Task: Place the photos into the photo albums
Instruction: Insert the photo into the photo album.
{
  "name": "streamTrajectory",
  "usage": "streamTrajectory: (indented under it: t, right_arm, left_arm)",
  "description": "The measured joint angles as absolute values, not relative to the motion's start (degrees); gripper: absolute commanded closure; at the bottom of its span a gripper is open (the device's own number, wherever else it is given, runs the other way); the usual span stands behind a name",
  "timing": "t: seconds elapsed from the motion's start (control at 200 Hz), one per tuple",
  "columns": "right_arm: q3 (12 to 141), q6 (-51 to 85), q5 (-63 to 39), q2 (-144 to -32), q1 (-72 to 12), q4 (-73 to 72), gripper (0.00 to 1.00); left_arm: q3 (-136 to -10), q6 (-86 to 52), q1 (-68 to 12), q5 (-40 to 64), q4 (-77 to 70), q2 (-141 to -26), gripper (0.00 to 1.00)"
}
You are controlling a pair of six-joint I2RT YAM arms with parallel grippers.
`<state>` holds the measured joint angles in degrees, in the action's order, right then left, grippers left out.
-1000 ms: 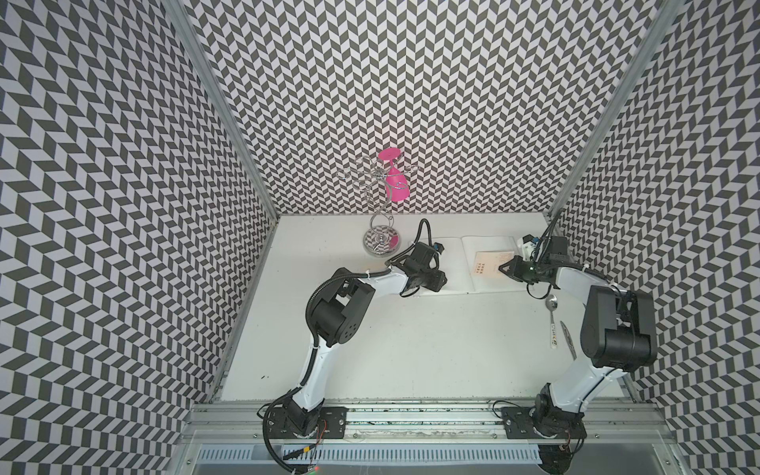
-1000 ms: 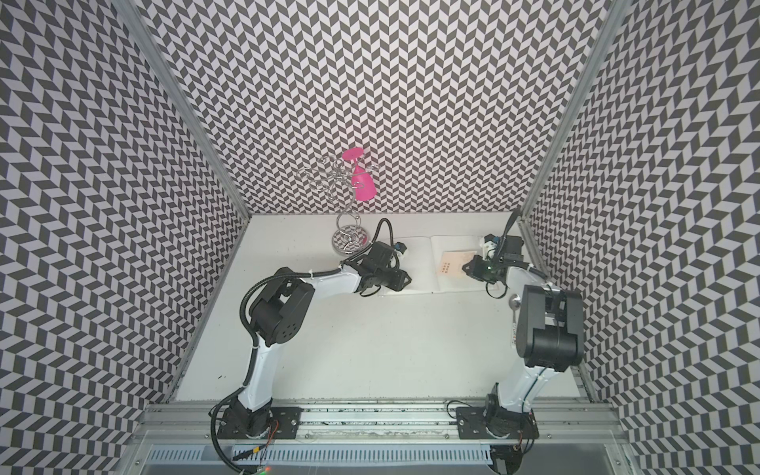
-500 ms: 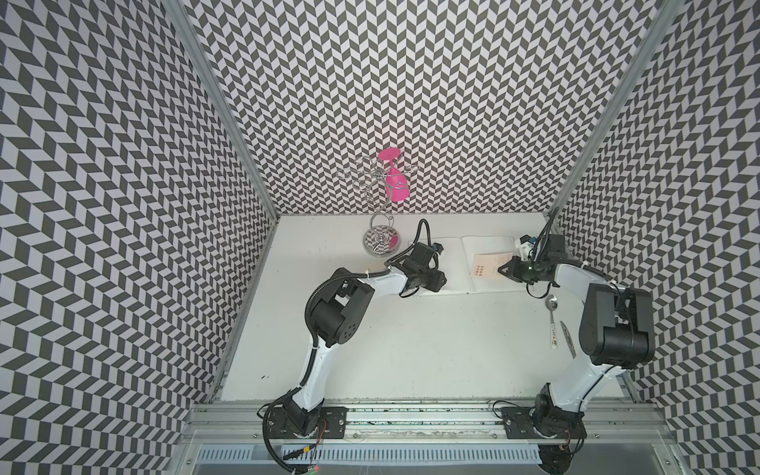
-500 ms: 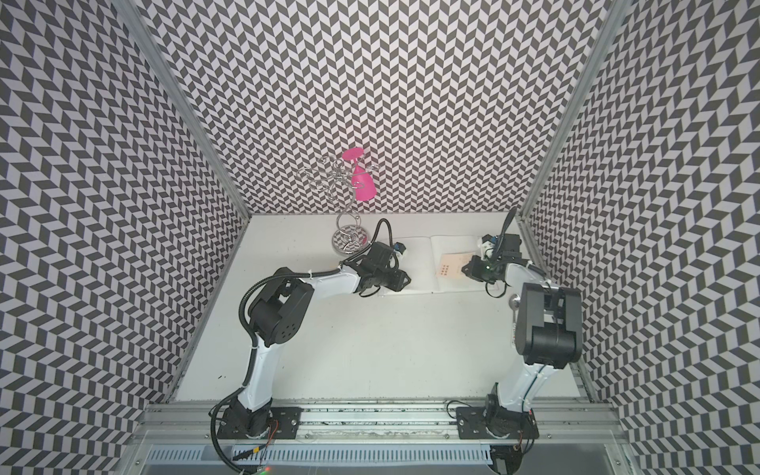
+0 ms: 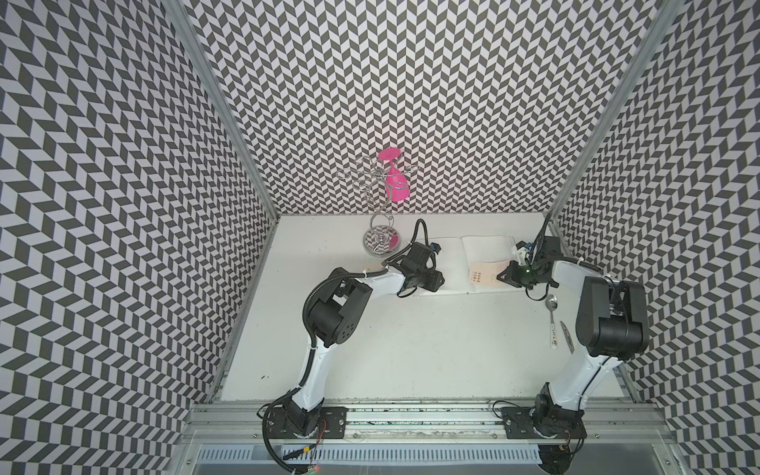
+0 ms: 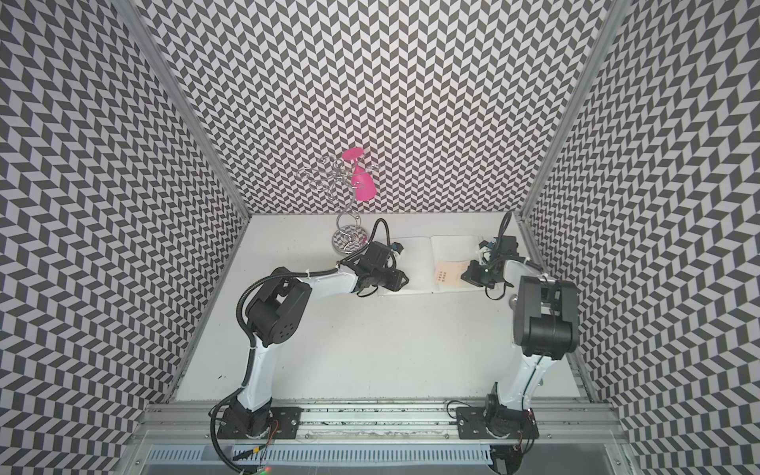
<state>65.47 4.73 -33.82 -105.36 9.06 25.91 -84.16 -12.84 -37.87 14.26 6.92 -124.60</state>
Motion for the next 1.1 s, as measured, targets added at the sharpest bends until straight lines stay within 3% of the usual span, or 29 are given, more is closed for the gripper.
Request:
streamTrajectory:
  t: [0.586, 1.102]
  right_arm:
    - [73.8, 1.6, -31.1, -112.5, 4.8, 31.9, 0.96]
    - [74.0, 1.1, -26.1, -111.6, 3.6, 35.0, 0.97]
  left_arm:
    - [-84.2, -12.5, -37.3, 14.7, 8.7, -124.1, 0.58]
    - [-84.2, -12.5, -37.1, 14.6, 9.8, -123.7, 0.58]
